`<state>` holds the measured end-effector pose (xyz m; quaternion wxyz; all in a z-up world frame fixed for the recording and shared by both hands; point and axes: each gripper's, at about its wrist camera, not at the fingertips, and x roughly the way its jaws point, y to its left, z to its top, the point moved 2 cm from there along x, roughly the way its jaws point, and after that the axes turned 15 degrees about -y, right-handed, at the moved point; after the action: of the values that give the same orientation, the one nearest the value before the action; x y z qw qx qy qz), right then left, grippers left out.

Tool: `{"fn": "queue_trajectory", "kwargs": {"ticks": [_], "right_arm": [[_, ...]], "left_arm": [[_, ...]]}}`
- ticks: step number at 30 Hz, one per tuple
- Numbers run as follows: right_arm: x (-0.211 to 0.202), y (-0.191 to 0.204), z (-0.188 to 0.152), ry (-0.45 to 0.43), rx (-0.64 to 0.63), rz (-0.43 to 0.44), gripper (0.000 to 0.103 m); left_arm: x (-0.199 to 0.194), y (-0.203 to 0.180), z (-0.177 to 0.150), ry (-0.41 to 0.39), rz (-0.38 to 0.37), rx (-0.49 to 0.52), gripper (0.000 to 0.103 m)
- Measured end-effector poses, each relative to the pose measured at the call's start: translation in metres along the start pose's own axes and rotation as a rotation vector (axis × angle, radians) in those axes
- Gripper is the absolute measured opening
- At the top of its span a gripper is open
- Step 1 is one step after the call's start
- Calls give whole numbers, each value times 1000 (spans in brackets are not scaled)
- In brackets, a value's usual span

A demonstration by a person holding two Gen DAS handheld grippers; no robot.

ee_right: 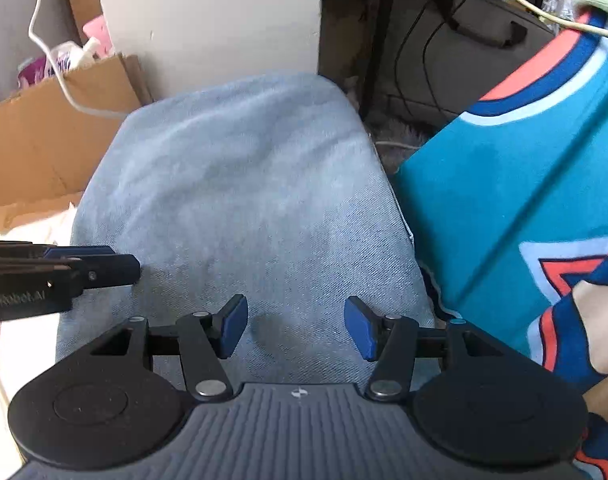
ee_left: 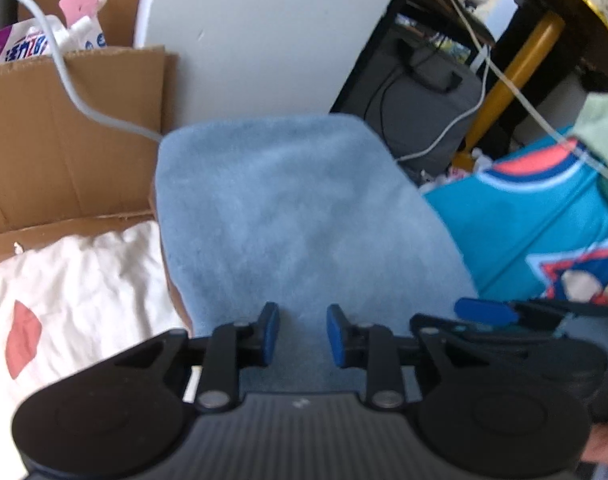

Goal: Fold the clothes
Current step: 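Press and smooth the jeans on the stack with both open grippers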

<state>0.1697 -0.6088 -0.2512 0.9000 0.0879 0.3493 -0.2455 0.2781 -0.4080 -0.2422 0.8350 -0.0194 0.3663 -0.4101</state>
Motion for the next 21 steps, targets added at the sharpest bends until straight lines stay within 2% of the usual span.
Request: {"fn": "queue_trajectory", "kwargs": {"ticks": [6,9,11,18,21], "right_arm": [[7,4,-4,2,-24,9,64],[4,5,-11,-11,-12,19,71],[2,7,-15,-23,-20,23,73],[-13,13,-28,-29,9,59,73],[-24,14,-30,-69,13,73,73]], "left_arm": [[3,0,-6,-4,-7,34,29],[-1,1,-8,4,-6,17,28],[-6,-1,-12,3,0,30,28],[-23,1,-27,14,7,48,29],[-35,5,-27,11,-1,34,29]]}}
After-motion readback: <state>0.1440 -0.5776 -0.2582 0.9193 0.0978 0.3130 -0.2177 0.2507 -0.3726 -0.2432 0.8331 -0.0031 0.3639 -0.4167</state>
